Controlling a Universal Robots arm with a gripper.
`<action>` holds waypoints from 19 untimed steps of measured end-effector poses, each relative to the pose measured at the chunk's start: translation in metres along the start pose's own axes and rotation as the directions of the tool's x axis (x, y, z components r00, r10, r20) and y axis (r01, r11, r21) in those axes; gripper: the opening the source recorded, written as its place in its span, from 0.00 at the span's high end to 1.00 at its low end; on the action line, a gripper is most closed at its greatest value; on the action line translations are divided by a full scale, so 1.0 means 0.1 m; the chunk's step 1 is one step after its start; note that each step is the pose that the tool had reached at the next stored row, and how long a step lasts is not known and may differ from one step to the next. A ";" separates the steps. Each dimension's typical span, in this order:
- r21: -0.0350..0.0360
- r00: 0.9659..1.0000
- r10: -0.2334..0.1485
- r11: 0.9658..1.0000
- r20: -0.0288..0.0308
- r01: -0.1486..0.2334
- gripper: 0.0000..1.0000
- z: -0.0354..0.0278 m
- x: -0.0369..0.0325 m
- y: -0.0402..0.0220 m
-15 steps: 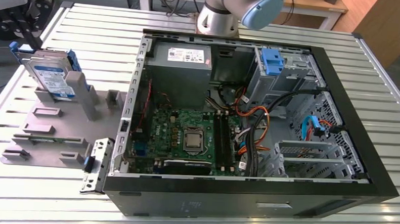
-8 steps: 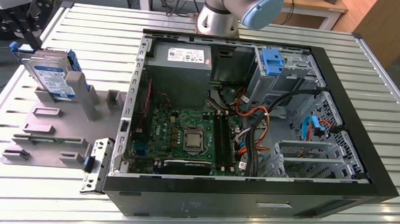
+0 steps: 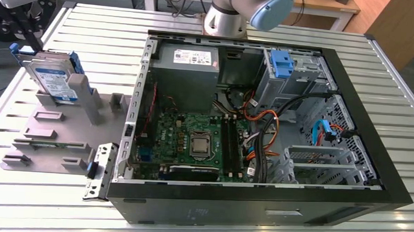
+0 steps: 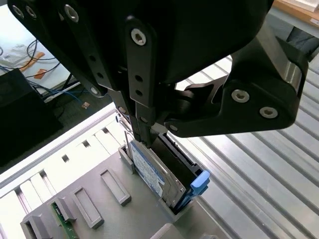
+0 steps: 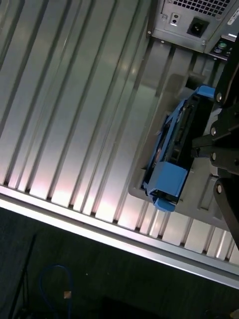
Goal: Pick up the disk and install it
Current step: 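Pick up the disk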
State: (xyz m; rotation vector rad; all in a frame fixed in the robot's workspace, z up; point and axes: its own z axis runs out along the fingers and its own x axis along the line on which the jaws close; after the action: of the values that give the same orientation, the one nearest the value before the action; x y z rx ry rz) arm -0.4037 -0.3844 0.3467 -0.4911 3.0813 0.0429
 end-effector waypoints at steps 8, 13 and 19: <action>-0.002 0.997 -0.081 0.997 -0.002 0.081 0.89 0.000 0.000 0.000; -0.002 0.996 -0.084 0.996 -0.002 0.084 0.89 0.000 0.000 0.000; -0.002 0.996 -0.089 0.996 -0.002 0.089 0.89 0.000 0.000 0.000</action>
State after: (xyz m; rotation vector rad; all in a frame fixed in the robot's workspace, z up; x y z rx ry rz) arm -0.4037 -0.3843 0.3467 -0.6277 3.0576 0.0444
